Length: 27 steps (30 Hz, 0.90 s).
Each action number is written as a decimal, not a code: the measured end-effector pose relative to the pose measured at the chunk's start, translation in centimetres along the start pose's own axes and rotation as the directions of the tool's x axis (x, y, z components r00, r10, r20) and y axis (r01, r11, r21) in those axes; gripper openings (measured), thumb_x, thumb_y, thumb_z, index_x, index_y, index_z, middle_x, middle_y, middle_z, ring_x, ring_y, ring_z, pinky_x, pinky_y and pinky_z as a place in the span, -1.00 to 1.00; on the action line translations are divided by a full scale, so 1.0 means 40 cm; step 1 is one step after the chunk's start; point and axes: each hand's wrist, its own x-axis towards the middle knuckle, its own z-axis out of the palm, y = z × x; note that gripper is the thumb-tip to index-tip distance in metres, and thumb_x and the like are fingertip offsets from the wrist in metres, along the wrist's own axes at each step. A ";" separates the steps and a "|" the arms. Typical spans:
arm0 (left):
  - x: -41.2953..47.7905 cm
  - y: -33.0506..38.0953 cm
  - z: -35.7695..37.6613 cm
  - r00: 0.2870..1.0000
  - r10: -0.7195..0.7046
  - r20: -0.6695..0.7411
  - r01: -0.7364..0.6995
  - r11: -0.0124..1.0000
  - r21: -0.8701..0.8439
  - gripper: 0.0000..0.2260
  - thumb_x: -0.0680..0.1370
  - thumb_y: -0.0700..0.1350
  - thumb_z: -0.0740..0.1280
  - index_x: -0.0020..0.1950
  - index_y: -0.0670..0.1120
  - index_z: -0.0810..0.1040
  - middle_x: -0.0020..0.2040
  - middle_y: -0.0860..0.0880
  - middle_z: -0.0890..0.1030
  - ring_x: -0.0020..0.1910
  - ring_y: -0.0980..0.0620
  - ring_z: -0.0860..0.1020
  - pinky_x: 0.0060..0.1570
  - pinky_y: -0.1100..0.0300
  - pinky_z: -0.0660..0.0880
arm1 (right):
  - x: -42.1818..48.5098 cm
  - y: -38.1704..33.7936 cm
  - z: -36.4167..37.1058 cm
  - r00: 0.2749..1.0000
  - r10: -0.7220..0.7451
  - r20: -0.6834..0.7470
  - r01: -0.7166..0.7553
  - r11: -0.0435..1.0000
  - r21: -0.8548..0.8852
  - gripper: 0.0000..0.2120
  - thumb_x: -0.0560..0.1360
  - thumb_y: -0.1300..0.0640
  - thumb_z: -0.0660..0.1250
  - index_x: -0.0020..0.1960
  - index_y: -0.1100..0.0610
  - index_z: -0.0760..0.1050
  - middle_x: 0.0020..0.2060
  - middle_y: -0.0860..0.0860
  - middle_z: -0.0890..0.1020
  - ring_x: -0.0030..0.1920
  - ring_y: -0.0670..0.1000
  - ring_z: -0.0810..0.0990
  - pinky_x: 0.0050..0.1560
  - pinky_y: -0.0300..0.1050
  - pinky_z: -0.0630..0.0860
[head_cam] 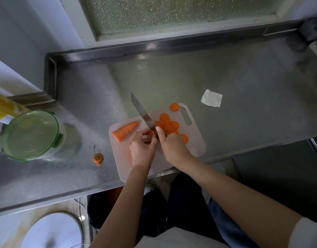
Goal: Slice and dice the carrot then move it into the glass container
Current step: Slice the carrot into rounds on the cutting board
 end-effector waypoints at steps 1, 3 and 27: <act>0.000 -0.001 0.000 1.000 -0.001 -0.003 0.001 1.000 -0.002 -0.84 0.47 0.00 0.41 -0.01 -0.02 0.58 -0.16 0.01 0.65 -0.16 0.11 0.62 -0.06 0.14 0.58 | 0.002 -0.004 -0.004 1.000 -0.002 0.001 0.002 1.000 0.017 -0.37 0.62 -0.18 -0.07 -0.13 0.30 0.53 -0.43 0.03 0.45 -0.37 -0.02 0.44 -0.44 -0.24 0.28; 0.000 0.000 -0.001 1.000 -0.003 0.002 0.003 1.000 -0.006 -0.83 0.47 0.02 0.41 0.00 -0.01 0.58 -0.15 0.01 0.65 -0.15 0.12 0.62 -0.06 0.15 0.58 | 0.002 -0.014 -0.011 0.999 -0.028 0.021 0.028 1.000 -0.001 -0.42 0.63 -0.16 -0.07 -0.21 0.25 0.46 -0.40 0.05 0.47 -0.35 0.01 0.46 -0.44 -0.22 0.28; 0.005 -0.003 -0.006 0.999 0.041 0.006 -0.041 0.999 0.031 -0.89 0.48 -0.11 0.41 -0.01 -0.03 0.60 -0.22 0.10 0.62 -0.20 0.26 0.57 -0.13 0.38 0.51 | -0.025 0.032 -0.003 1.000 -0.012 0.019 0.011 0.999 0.032 -0.57 0.63 -0.13 0.01 -0.25 0.08 0.41 -0.32 0.12 0.49 -0.26 0.08 0.50 -0.18 -0.09 0.46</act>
